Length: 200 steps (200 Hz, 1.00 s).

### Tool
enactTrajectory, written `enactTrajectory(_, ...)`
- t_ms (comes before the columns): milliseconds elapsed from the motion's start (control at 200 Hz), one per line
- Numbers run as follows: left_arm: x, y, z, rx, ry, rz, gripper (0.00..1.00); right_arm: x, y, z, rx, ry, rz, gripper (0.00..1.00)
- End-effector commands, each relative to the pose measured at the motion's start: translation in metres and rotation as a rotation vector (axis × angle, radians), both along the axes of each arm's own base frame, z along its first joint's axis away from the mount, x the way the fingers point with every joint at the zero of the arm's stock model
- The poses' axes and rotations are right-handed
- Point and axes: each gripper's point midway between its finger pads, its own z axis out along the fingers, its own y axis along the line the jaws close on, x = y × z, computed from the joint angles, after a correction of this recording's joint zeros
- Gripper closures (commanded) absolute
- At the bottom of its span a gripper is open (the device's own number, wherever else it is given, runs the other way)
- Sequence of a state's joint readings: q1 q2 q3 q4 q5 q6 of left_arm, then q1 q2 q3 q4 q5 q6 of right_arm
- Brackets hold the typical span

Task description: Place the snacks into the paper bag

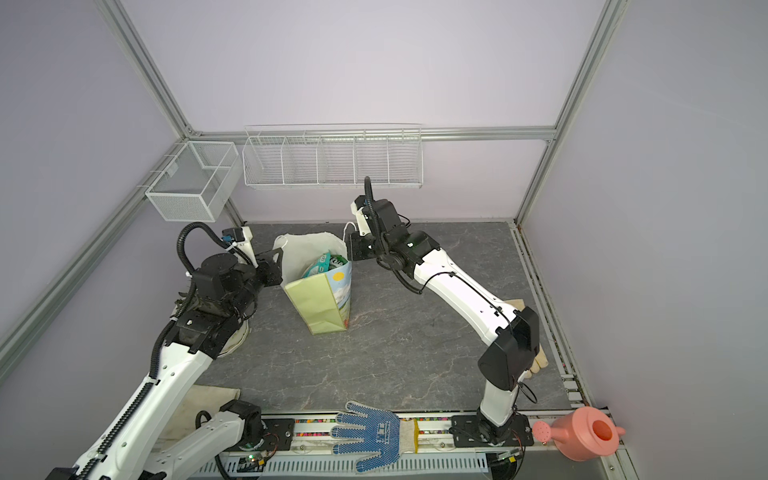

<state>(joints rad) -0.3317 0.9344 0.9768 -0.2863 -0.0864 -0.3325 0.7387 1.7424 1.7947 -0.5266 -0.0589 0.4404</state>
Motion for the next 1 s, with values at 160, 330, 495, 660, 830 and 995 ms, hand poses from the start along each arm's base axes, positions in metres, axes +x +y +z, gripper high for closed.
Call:
enactTrajectory(160,-0.001,-0.047,0.027,-0.142,-0.036,-0.224,0.74,0.005,-0.076,0.050,0.031,-0.172,-0.162,0.93)
enactTrajectory(330,-0.008,-0.084,0.029,-0.131,-0.040,-0.308,0.74,-0.006,-0.115,0.053,-0.007,-0.207,-0.251,0.93)
enactTrajectory(495,-0.009,-0.116,0.023,-0.134,-0.012,-0.382,0.74,-0.017,-0.135,0.052,-0.013,-0.237,-0.291,0.92)
enactTrajectory(660,-0.011,-0.118,0.031,-0.151,-0.030,-0.379,0.72,-0.023,-0.141,0.037,-0.059,-0.205,-0.287,0.87)
enactTrajectory(830,-0.020,-0.113,0.041,-0.155,-0.050,-0.385,0.59,-0.030,-0.150,0.033,-0.070,-0.202,-0.299,0.75)
enactTrajectory(995,-0.031,-0.099,0.052,-0.144,-0.081,-0.357,0.51,-0.037,-0.152,0.034,-0.066,-0.194,-0.291,0.34)
